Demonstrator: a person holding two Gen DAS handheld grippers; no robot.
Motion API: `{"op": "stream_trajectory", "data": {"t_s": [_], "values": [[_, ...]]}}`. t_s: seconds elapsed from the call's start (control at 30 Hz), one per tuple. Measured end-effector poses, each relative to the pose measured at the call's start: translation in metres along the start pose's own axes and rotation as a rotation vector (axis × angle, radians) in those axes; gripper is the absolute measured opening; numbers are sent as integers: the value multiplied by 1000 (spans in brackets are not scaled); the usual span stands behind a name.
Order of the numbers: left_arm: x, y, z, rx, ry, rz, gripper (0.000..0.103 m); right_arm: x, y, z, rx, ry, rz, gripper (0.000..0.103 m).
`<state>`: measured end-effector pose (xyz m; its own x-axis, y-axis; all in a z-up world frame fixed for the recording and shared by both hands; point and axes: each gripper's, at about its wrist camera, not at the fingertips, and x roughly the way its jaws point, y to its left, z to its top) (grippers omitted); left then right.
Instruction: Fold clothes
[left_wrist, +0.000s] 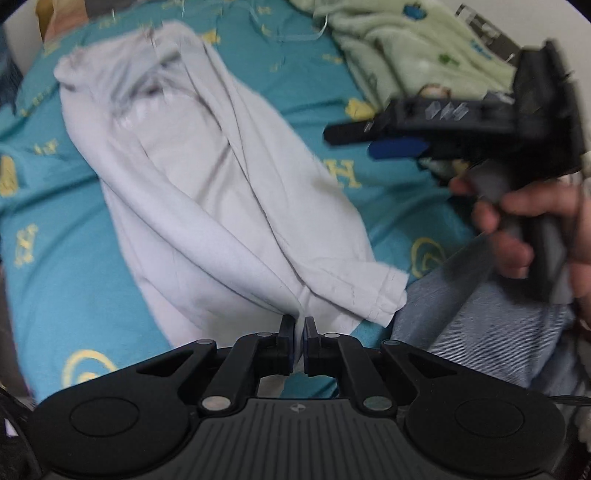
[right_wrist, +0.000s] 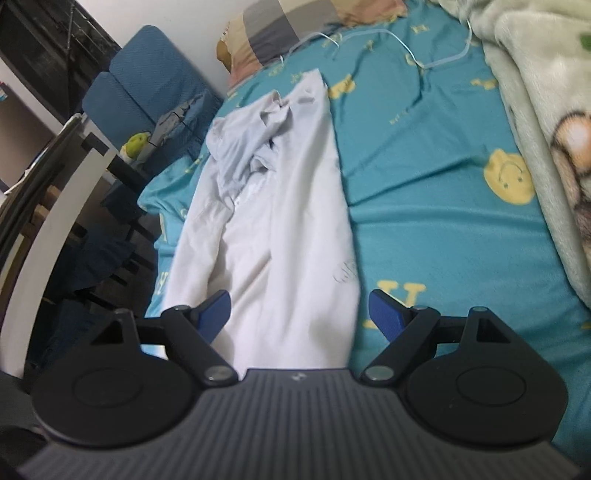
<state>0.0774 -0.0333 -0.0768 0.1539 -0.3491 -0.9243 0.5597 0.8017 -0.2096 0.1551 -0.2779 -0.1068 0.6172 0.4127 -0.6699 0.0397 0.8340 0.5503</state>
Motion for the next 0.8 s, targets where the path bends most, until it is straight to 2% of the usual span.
{"op": "stream_trajectory", "data": {"t_s": [0.03,0.1,0.13,0.2,0.27,0.37,0.5,0.53,0.63,0.8], "values": [[8,4,-1,-23,8,-10,9,1,-6,0,27,14,12,83],[14,12,-4,-68,12,-33,29,7,-16,-1,82,57,37,83],[11,15,-5,-84,-1,-42,34,10,-20,-3,106,80,55,83],[1,23,-7,-124,-41,-59,51,15,-23,-6,134,116,86,83],[-13,35,-9,-190,-99,-82,59,19,-23,-8,146,140,106,83],[-28,64,-16,-349,-202,-125,68,23,-24,-11,174,168,136,83],[-16,101,-24,-538,-224,-69,72,28,-26,-16,187,205,119,80],[-9,109,-25,-576,-203,-49,72,31,-26,-17,184,218,113,78],[9,119,-25,-622,-140,-29,72,41,-22,-24,167,280,106,66],[19,111,-22,-585,-100,-59,80,47,-7,-35,97,359,146,65]]}}
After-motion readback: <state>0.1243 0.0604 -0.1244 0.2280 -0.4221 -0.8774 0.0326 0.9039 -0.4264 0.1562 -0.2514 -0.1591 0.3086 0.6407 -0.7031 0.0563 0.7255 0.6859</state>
